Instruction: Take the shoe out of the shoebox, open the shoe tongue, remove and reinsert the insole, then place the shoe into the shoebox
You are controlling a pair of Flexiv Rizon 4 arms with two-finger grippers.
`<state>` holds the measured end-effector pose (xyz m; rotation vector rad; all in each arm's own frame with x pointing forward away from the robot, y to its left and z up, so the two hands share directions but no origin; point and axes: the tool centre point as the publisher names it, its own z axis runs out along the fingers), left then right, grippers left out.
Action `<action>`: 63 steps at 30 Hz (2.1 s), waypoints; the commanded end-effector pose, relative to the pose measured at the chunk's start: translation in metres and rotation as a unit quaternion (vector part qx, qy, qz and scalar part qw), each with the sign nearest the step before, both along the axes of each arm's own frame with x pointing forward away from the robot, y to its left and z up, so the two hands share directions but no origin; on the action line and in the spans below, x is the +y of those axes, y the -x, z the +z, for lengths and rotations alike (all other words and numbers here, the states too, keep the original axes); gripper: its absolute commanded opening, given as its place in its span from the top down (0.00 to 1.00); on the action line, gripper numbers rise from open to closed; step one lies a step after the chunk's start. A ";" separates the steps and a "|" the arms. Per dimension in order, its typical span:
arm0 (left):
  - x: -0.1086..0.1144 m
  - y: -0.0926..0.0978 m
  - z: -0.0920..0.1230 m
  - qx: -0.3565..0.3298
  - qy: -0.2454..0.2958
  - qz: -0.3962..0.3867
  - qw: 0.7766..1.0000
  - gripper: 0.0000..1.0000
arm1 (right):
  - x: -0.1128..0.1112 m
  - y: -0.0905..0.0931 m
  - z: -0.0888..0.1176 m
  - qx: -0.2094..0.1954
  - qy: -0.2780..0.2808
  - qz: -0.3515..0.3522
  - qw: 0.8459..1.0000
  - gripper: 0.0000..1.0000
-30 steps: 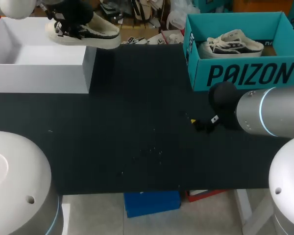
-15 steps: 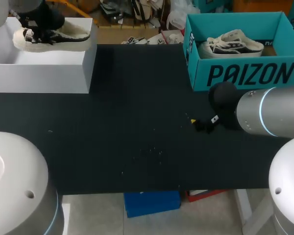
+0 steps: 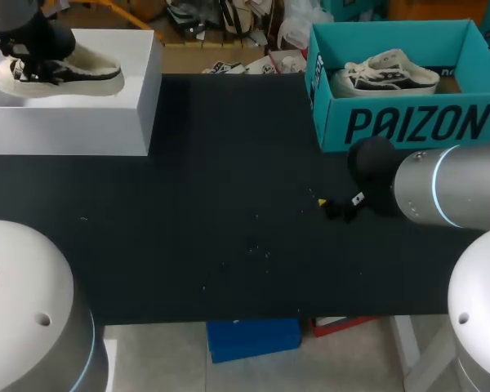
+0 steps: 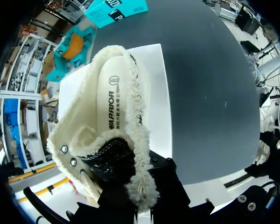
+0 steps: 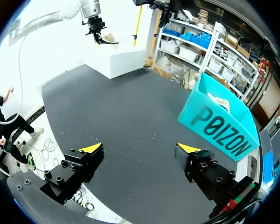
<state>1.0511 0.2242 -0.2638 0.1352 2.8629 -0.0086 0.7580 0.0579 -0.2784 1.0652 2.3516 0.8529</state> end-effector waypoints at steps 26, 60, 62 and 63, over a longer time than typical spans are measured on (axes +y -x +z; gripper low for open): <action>0.023 -0.024 -0.073 0.056 0.003 0.010 0.998 1.00 | 0.001 0.000 -0.002 -0.002 -0.001 -0.001 1.000 0.00; -0.013 -0.019 -0.023 0.091 -0.003 0.033 0.995 0.00 | 0.001 0.000 -0.002 -0.002 -0.001 -0.001 1.000 0.00; -0.022 -0.013 -0.014 0.089 -0.007 0.033 0.995 0.00 | 0.001 0.000 -0.002 -0.002 -0.001 -0.001 1.000 0.00; -0.026 -0.011 -0.009 0.088 -0.006 0.034 0.996 0.00 | 0.001 0.000 -0.002 -0.002 -0.001 -0.001 1.000 0.00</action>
